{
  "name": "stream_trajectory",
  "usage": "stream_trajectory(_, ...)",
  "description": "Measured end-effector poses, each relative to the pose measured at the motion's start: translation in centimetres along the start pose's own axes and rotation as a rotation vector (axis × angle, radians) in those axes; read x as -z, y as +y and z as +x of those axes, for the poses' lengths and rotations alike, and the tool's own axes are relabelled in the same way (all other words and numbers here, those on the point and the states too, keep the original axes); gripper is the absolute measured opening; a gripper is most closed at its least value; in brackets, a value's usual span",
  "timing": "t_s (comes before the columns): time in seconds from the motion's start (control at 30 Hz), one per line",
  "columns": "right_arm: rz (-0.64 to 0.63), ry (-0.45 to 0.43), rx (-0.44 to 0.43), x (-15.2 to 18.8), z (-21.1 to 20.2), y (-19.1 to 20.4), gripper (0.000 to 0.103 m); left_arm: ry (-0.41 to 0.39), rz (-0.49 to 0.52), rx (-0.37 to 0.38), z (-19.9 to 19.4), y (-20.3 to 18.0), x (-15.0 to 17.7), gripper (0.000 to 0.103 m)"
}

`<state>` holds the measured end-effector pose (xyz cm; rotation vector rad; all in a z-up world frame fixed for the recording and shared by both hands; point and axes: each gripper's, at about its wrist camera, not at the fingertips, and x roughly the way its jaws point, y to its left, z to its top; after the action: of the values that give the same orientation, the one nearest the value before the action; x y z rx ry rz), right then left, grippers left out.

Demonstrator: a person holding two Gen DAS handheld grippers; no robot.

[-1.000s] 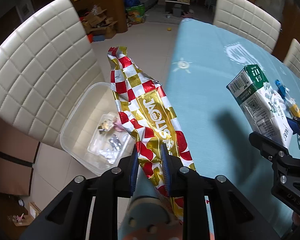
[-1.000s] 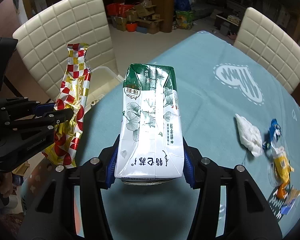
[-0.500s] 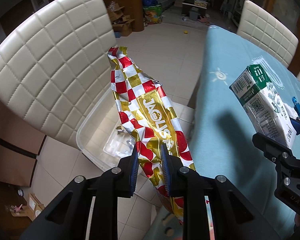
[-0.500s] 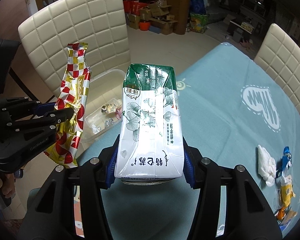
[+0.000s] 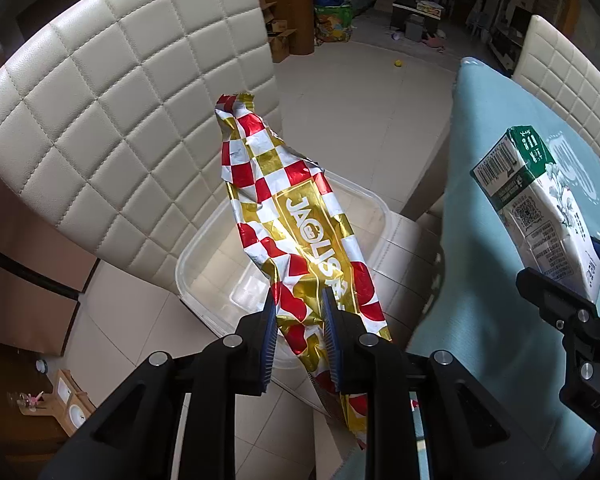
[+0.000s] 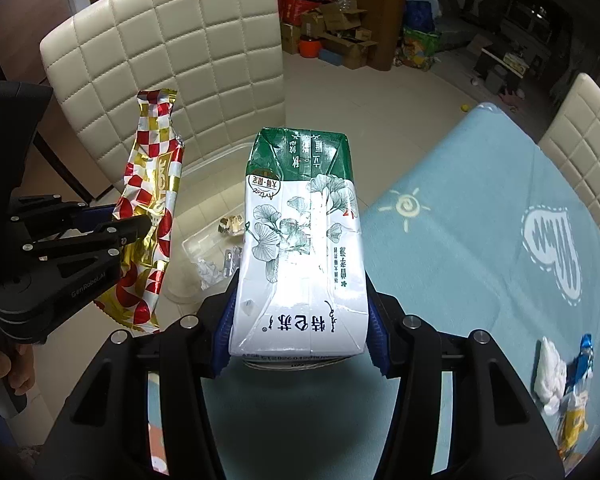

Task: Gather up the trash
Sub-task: 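Carry the milk carton and red-gold wrapper to the clear bin and release them, then move both tools back over the table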

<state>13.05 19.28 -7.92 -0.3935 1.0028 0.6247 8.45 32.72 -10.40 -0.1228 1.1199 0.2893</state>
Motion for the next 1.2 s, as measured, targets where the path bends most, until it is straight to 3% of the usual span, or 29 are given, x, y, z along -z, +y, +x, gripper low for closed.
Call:
stream_trajectory(0.37,-0.015,-0.01,-0.007,-3.0,2.1,0.0,0.055,0.002,-0.047,-0.038,1.6,2.6,-2.9,0.022)
stream_trajectory(0.4,-0.009,-0.003,-0.01,-2.9,2.4,-0.2,0.055,0.0,-0.061,-0.042,1.8,2.9,-3.1,0.026)
stream_trajectory(0.43,-0.006,0.002,-0.014,-2.9,2.7,-0.3,0.055,-0.002,-0.075,-0.052,2.0,3.2,-3.2,0.043)
stream_trajectory(0.5,-0.003,0.009,-0.021,-3.0,3.1,-0.4,0.055,-0.008,-0.103,-0.046,2.3,3.9,-3.3,0.067)
stream_trajectory(0.93,-0.085,0.035,-0.08,-4.8,6.4,2.6,0.055,0.079,-0.141,-0.085,4.2,5.4,-0.3,0.068)
stream_trajectory(1.03,-0.12,0.017,-0.091,-5.8,6.6,4.0,0.056,0.075,-0.164,-0.109,4.0,6.3,0.2,0.073)
stream_trajectory(1.2,-0.129,-0.032,-0.122,-7.1,6.1,5.5,0.075,0.084,-0.188,-0.143,3.9,7.8,1.2,0.077)
